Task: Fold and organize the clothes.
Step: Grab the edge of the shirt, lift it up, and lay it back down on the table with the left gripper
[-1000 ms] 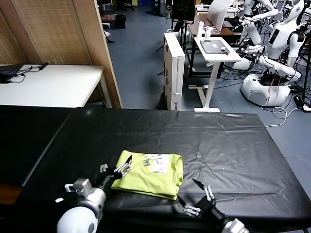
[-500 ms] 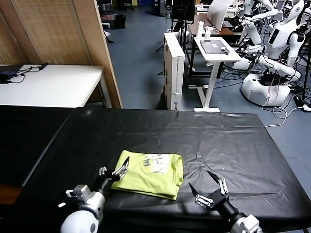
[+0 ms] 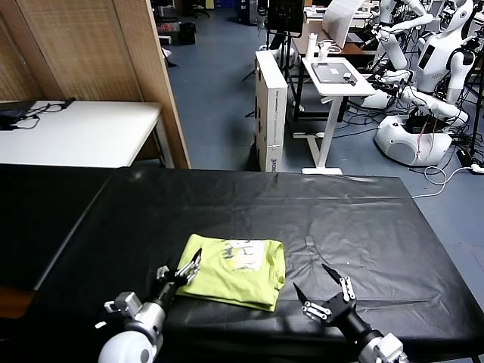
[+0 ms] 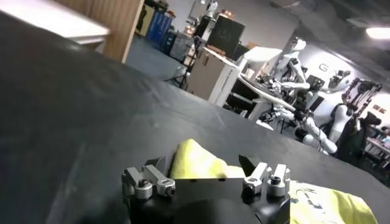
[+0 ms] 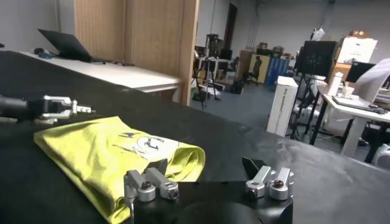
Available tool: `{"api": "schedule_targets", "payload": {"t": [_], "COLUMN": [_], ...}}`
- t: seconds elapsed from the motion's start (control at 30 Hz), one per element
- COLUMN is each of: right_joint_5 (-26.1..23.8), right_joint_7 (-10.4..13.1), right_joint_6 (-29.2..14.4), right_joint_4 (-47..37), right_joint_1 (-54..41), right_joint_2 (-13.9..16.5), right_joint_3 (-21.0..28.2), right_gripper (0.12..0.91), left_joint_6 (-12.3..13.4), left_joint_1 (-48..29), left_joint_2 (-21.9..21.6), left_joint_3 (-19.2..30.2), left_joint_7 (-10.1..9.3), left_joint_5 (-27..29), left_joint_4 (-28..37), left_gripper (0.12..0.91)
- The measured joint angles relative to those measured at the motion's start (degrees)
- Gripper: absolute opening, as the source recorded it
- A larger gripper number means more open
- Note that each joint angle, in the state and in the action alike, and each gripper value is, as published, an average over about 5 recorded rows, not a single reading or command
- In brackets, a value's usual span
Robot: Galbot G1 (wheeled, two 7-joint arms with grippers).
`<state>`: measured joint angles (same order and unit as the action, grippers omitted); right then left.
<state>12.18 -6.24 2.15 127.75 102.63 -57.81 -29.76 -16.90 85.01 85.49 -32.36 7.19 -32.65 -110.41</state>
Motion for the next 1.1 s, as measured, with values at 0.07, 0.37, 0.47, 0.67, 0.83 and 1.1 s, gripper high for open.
{"api": "schedule_targets", "payload": {"t": [0.07,0.37,0.47,0.67,0.83,1.1], "right_joint_5": [-0.16,-1.19,-1.29,-1.29,-1.37,-2.12], "right_joint_7": [0.06,0.76,0.95,1.33,1.48,1.60], "right_joint_6": [-0.01,-0.13,-0.16,-0.17,-0.18,-0.18], "right_joint_4": [-0.05,-0.65,-1.07,-2.27,-3.11,-3.34], "right_joint_1": [0.02,-0.22,-0.46,-1.41,-2.01,-1.38], "right_joint_2": [0.00,-0.50,-0.68,-1.18,-1.86,-2.51], "right_joint_3": [0.02,0.53,0.70,1.47,2.19,2.06], "right_gripper": [0.907,0.907,0.907,0.907,0.907,0.907], "left_joint_6": [-0.11,-1.84,-1.81,-1.63,-2.85,-4.44], "left_joint_1": [0.11,1.22,1.90,3.37,2.89,2.34], "left_joint_2": [0.09,-0.84,-2.47,-10.25,-18.10,-21.06], "left_joint_3": [0.01,-1.27,-2.75,-9.53,-18.80,-20.40], "left_joint_7": [-0.02,-0.09,-0.06,0.08,-0.08,-2.44], "left_joint_5": [-0.31,0.42,2.57,3.07,2.92,11.20], "left_joint_4": [-0.12,-2.82,-4.36,-8.19,-11.83,-20.52], "left_gripper": [0.446,0.195,0.192,0.193,0.193,0.193]}}
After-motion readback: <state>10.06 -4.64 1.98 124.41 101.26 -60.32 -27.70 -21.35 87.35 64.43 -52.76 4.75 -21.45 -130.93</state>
